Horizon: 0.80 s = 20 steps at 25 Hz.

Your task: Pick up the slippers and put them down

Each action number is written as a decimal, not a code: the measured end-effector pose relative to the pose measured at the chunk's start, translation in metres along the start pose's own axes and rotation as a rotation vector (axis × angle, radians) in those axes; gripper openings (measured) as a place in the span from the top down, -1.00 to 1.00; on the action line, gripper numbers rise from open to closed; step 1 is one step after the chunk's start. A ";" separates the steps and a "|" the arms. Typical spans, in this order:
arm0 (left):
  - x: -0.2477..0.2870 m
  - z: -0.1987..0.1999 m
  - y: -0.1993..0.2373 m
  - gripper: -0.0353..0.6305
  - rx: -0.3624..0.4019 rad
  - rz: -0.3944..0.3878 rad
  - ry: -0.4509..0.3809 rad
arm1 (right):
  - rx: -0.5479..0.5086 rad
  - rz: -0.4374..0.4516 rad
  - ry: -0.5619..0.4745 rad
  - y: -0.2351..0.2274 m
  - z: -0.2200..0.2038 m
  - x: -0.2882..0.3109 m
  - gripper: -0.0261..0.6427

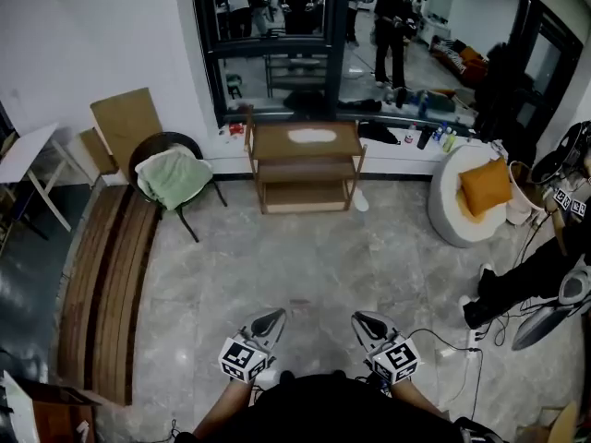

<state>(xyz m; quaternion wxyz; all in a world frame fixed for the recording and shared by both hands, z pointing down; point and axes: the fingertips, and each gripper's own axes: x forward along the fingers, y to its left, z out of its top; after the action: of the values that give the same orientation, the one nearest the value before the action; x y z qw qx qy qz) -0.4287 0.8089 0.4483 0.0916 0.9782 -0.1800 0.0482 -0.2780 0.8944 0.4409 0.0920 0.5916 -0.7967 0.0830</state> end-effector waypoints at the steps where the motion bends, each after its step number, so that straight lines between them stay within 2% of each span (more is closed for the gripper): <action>1: 0.000 0.002 0.003 0.86 0.003 -0.002 -0.007 | 0.016 0.012 -0.017 0.003 0.003 0.004 0.81; 3: -0.003 0.005 0.010 0.86 0.004 -0.007 -0.017 | 0.036 0.037 -0.033 0.008 0.008 0.014 0.81; 7: -0.015 0.010 0.029 0.86 -0.011 -0.020 -0.034 | -0.003 0.034 -0.018 0.021 0.012 0.037 0.81; 14: -0.032 -0.015 0.061 0.86 -0.038 -0.055 0.021 | -0.069 -0.081 -0.020 0.032 0.021 0.053 0.81; 20: -0.005 -0.013 0.093 0.86 -0.027 -0.054 0.020 | -0.050 -0.098 -0.018 0.002 0.022 0.082 0.81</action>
<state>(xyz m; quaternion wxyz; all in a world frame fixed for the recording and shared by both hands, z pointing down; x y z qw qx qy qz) -0.4677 0.7282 0.4758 0.1077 0.9808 -0.1534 0.0531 -0.3040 0.8139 0.4399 0.1036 0.6281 -0.7694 0.0529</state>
